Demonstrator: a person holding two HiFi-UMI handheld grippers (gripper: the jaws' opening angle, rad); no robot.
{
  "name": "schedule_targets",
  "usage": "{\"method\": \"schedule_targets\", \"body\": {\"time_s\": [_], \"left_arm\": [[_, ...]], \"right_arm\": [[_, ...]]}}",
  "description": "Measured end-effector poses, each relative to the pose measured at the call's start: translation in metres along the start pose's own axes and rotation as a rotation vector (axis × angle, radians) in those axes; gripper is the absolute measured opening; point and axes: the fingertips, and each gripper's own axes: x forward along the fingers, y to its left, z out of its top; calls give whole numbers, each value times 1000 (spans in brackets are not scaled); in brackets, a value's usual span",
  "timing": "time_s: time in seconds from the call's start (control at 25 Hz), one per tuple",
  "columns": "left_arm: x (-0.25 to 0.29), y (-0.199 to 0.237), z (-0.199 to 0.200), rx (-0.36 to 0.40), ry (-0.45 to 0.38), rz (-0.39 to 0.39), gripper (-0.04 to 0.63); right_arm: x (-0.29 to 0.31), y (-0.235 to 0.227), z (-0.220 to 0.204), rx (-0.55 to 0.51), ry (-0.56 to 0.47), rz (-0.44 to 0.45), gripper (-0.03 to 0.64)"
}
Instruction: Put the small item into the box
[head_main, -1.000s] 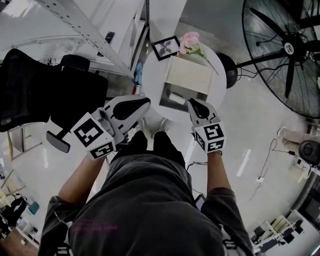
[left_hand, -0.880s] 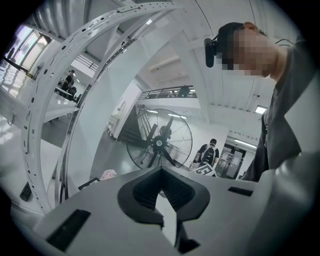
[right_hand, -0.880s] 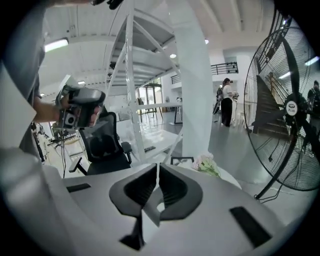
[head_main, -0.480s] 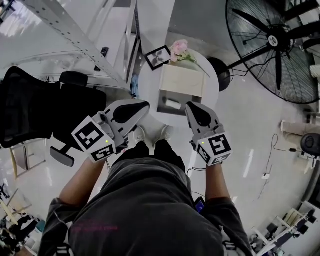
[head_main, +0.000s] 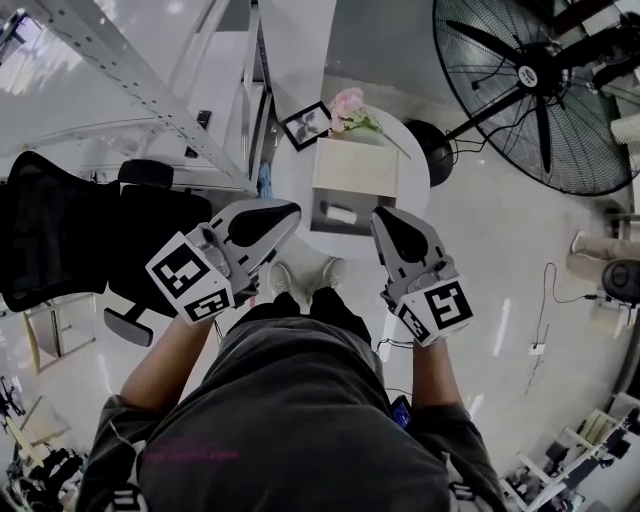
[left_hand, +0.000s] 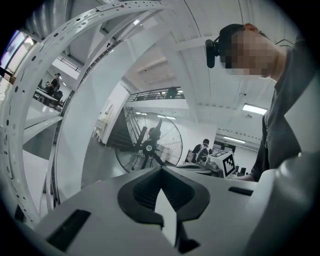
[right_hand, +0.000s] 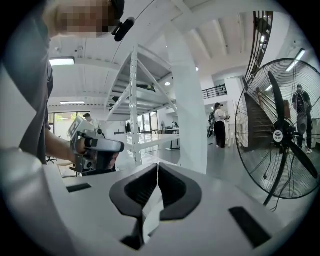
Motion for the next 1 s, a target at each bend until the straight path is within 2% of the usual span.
{"method": "schedule_targets", "body": {"time_s": [0.44,1.0], "left_arm": [[1,-5,6,15,-11,1,14],[-1,-3,9,15,-16,18,14]], "right_arm": [[-15,-1,24,26,-71,-16,20],[-14,-6,26,57,-80,-19,20]]}}
